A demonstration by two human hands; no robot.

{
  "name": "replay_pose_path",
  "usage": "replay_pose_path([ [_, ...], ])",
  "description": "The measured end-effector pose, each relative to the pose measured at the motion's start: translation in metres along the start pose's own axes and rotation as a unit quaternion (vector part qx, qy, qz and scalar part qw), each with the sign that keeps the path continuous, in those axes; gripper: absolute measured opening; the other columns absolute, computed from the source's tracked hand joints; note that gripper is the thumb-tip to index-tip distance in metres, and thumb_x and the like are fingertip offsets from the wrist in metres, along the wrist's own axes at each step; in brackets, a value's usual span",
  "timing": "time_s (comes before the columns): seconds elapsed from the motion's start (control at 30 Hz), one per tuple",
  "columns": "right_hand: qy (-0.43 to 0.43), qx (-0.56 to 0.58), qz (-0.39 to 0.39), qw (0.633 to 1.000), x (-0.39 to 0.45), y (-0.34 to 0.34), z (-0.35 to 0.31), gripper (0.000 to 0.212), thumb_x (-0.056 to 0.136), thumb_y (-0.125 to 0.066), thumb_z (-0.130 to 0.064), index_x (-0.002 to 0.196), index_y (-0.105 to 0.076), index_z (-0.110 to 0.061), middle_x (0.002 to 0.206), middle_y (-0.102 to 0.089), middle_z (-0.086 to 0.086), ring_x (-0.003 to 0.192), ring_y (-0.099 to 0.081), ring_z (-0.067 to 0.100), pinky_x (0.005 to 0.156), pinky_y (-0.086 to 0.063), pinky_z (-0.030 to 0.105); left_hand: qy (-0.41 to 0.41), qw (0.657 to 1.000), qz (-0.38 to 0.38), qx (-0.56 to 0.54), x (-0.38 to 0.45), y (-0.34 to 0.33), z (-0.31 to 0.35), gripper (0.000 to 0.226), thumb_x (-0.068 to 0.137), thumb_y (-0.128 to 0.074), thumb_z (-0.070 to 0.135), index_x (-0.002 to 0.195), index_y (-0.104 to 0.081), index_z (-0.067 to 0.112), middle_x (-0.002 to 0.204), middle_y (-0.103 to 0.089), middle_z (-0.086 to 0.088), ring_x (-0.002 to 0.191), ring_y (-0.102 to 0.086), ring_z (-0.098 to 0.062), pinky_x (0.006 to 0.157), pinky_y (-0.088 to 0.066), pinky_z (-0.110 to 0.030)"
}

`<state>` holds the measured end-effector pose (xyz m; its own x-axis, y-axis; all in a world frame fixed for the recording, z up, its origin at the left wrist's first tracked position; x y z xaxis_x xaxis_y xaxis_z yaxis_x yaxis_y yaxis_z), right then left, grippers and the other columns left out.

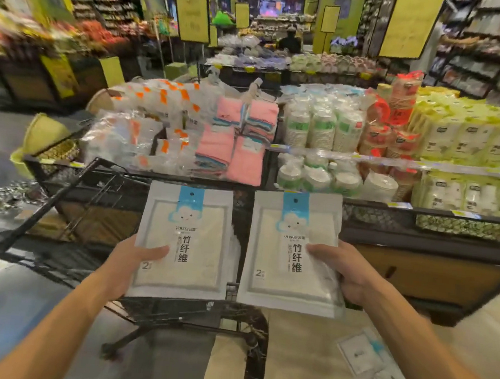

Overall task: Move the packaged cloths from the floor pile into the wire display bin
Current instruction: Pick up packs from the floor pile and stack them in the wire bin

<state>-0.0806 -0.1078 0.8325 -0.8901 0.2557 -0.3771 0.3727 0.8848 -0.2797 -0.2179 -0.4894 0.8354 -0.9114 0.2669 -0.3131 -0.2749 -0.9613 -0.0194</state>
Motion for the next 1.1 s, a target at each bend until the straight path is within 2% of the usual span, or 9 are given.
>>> replay_pose_path([
  [0.07, -0.011, -0.007, -0.011, 1.000, 0.013, -0.033, 0.014, 0.037, 0.092, -0.066, 0.002, 0.129, -0.063, 0.004, 0.116, -0.074, 0.023, 0.107, -0.072, 0.042, 0.086, -0.062, 0.047, 0.003, 1.000, 0.011, -0.002, 0.002, 0.032, -0.002, 0.054, 0.072, -0.083, 0.010, 0.123, -0.066, 0.009, 0.112, -0.076, -0.017, 0.101, -0.073, -0.039, 0.093, -0.055, -0.058],
  [0.2, -0.036, -0.029, -0.025, 0.999, 0.036, -0.082, 0.032, 0.033, 0.094, -0.066, 0.001, 0.126, -0.064, 0.001, 0.114, -0.076, 0.021, 0.104, -0.074, 0.039, 0.079, -0.063, 0.044, 0.011, 1.000, 0.019, -0.008, 0.012, 0.079, -0.010, 0.077, 0.054, -0.097, 0.028, 0.122, -0.067, 0.009, 0.113, -0.076, -0.017, 0.102, -0.073, -0.039, 0.094, -0.055, -0.059],
  [0.33, -0.050, -0.039, -0.028, 0.998, 0.070, -0.105, 0.043, 0.034, 0.093, -0.067, 0.001, 0.126, -0.063, 0.000, 0.112, -0.076, 0.020, 0.101, -0.075, 0.038, 0.081, -0.063, 0.045, 0.020, 0.999, 0.035, -0.017, 0.031, 0.105, -0.020, 0.041, 0.083, -0.076, 0.008, 0.123, -0.065, 0.010, 0.114, -0.075, -0.017, 0.101, -0.074, -0.038, 0.095, -0.054, -0.060],
  [0.63, -0.104, -0.029, -0.058, 0.993, 0.197, -0.138, 0.047, 0.037, 0.093, -0.066, 0.002, 0.129, -0.063, -0.003, 0.118, -0.074, 0.022, 0.109, -0.072, 0.043, 0.101, -0.053, 0.061, 0.068, 0.987, 0.140, -0.031, 0.111, 0.141, -0.028, 0.040, 0.083, -0.076, 0.001, 0.121, -0.065, 0.008, 0.105, -0.078, -0.014, 0.092, -0.076, -0.034, 0.075, -0.060, -0.046],
  [0.8, -0.124, -0.037, -0.085, 0.988, 0.266, -0.155, 0.050, 0.040, 0.092, -0.068, 0.001, 0.131, -0.062, -0.004, 0.120, -0.074, 0.020, 0.111, -0.071, 0.043, 0.103, -0.050, 0.063, 0.082, 0.985, 0.148, -0.025, 0.153, 0.153, -0.020, 0.038, 0.086, -0.073, 0.001, 0.123, -0.064, 0.008, 0.108, -0.077, -0.014, 0.096, -0.076, -0.033, 0.079, -0.061, -0.046],
  [0.87, -0.129, -0.041, -0.074, 0.988, 0.285, -0.160, 0.054, 0.040, 0.092, -0.068, 0.001, 0.131, -0.062, -0.004, 0.119, -0.074, 0.020, 0.109, -0.072, 0.042, 0.102, -0.051, 0.063, 0.092, 0.984, 0.151, -0.016, 0.170, 0.162, -0.024, 0.041, 0.086, -0.074, 0.002, 0.125, -0.064, 0.007, 0.110, -0.077, -0.015, 0.098, -0.075, -0.034, 0.083, -0.060, -0.049],
  [0.93, -0.141, -0.041, -0.061, 0.987, 0.303, -0.164, 0.061, 0.036, 0.093, -0.067, 0.002, 0.128, -0.063, -0.004, 0.116, -0.076, 0.019, 0.106, -0.073, 0.041, 0.098, -0.055, 0.060, 0.108, 0.983, 0.151, -0.010, 0.189, 0.171, -0.029, 0.041, 0.086, -0.075, 0.002, 0.126, -0.064, 0.007, 0.109, -0.077, -0.015, 0.098, -0.075, -0.034, 0.081, -0.061, -0.047],
  [1.03, -0.156, -0.057, -0.035, 0.985, 0.326, -0.171, 0.073, 0.030, 0.094, -0.066, 0.001, 0.124, -0.064, -0.004, 0.111, -0.077, 0.017, 0.099, -0.076, 0.036, 0.077, -0.064, 0.049, 0.129, 0.980, 0.154, -0.001, 0.227, 0.187, -0.040, 0.038, 0.086, -0.075, 0.001, 0.121, -0.065, 0.008, 0.105, -0.078, -0.014, 0.093, -0.076, -0.033, 0.077, -0.062, -0.046],
  [1.1, -0.170, -0.066, -0.024, 0.983, 0.339, -0.176, 0.083, 0.030, 0.095, -0.066, 0.000, 0.124, -0.064, -0.004, 0.110, -0.077, 0.017, 0.097, -0.077, 0.035, 0.070, -0.065, 0.043, 0.149, 0.976, 0.156, -0.004, 0.258, 0.200, -0.053, 0.035, 0.085, -0.074, -0.003, 0.117, -0.066, 0.009, 0.102, -0.078, -0.014, 0.091, -0.076, -0.034, 0.076, -0.061, -0.046],
])
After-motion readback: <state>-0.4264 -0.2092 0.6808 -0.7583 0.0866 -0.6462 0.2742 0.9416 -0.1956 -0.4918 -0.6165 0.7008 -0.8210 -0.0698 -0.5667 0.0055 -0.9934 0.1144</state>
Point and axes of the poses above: each hand's wrist, its own x-axis towards the middle knuckle, its own y-axis out of the back of the hand, z = x × y, the point moved 8 cm from there along x, towards the middle knuckle
